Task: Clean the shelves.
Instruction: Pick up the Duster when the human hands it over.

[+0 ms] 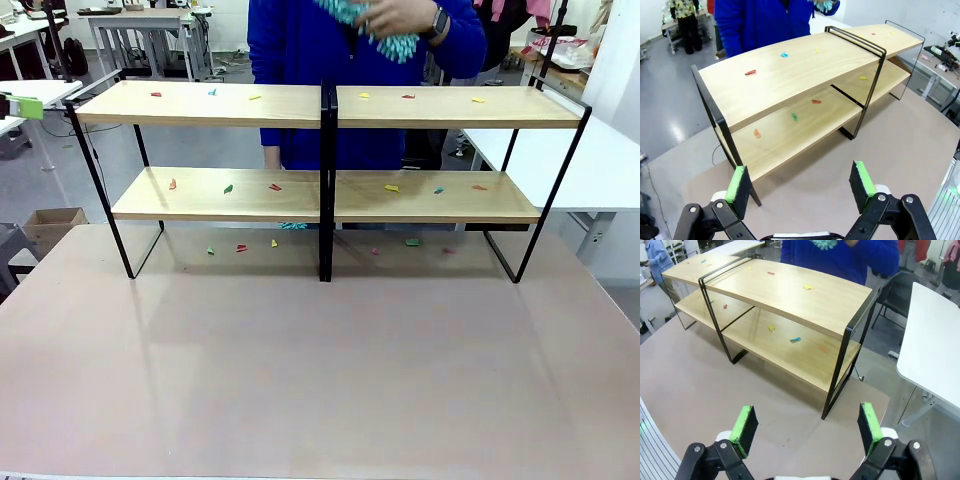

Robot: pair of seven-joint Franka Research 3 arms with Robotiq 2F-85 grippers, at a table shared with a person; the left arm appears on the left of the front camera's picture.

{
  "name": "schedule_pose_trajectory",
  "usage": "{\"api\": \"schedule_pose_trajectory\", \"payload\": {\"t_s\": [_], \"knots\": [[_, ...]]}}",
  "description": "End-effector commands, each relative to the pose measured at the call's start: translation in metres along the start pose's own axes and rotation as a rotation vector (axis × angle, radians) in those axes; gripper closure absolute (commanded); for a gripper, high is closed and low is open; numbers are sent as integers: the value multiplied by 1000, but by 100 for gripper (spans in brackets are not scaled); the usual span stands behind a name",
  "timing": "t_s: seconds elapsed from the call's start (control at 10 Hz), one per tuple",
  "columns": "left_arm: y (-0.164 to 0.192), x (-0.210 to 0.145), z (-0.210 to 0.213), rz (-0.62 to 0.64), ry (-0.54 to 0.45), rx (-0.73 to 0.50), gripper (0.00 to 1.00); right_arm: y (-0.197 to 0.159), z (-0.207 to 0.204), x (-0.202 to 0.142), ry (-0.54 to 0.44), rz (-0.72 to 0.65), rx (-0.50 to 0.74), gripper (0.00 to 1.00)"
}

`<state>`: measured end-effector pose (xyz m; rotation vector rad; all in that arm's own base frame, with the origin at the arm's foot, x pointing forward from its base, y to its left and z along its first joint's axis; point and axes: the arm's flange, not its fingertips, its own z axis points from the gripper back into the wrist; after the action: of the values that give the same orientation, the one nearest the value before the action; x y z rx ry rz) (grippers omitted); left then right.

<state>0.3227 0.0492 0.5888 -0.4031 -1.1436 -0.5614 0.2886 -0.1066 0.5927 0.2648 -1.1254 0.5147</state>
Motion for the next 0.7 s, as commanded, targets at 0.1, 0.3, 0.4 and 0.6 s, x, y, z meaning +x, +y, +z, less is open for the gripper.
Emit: {"api": "schedule_pose_trajectory", "payload": {"t_s": [0.1, 0.3, 0.4, 0.6], "knots": [[-60, -89, -8, 2, 22, 12, 0, 16, -6, -26, -29, -39, -8, 0], [-1, -2, -6, -1, 15, -6, 0, -2, 1, -1, -6, -11, -4, 0], [-1, -2, -6, -1, 15, -6, 0, -2, 1, -1, -6, -11, -4, 0], [-1, -2, -6, -1, 15, -6, 0, -2, 1, -1, -6, -11, -4, 0]]}}
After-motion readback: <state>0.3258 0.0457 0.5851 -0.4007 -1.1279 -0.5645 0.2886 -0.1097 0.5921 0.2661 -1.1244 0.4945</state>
